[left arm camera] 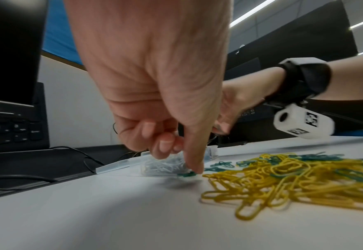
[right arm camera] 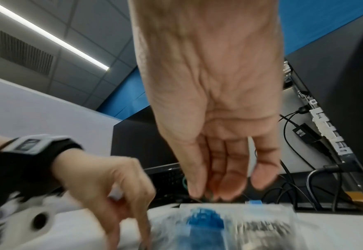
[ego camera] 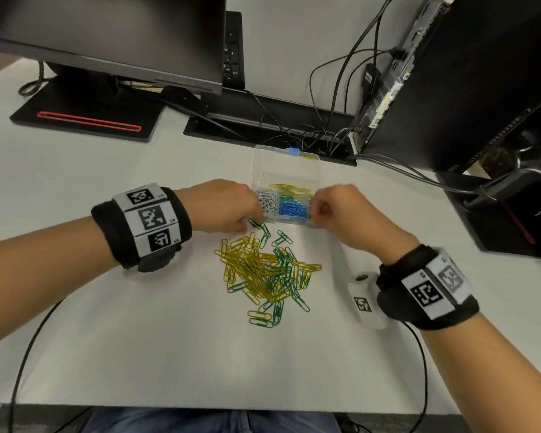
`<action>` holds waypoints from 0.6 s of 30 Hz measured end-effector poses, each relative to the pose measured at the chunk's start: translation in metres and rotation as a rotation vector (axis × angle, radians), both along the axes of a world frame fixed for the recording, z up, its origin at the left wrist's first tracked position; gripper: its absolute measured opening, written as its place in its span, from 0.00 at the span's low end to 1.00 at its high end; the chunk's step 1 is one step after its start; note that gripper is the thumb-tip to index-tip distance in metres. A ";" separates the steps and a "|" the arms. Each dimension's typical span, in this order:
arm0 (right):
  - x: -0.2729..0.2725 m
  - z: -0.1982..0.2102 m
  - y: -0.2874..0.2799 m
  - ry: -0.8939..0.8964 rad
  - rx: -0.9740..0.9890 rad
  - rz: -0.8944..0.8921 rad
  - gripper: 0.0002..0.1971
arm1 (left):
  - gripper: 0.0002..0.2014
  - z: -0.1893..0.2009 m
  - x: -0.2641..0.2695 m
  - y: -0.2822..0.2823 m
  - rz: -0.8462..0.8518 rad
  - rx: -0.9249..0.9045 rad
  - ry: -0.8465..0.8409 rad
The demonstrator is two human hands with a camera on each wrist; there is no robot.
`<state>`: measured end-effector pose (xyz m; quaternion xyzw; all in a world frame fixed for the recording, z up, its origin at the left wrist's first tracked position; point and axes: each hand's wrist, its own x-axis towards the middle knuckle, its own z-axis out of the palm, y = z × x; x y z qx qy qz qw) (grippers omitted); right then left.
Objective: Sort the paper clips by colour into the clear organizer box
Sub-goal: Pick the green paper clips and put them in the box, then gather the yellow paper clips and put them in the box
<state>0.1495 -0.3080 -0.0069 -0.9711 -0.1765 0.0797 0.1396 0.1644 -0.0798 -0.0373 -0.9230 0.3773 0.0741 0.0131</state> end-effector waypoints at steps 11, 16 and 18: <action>0.067 -0.018 0.008 -0.096 0.162 -0.077 0.07 | 0.06 -0.006 0.002 -0.010 -0.006 0.111 -0.012; 0.075 -0.018 -0.006 -0.108 0.205 -0.124 0.05 | 0.05 -0.003 0.002 -0.011 0.020 0.106 0.100; 0.077 -0.019 -0.011 -0.102 0.211 -0.136 0.05 | 0.06 -0.001 -0.001 -0.009 0.013 0.091 0.133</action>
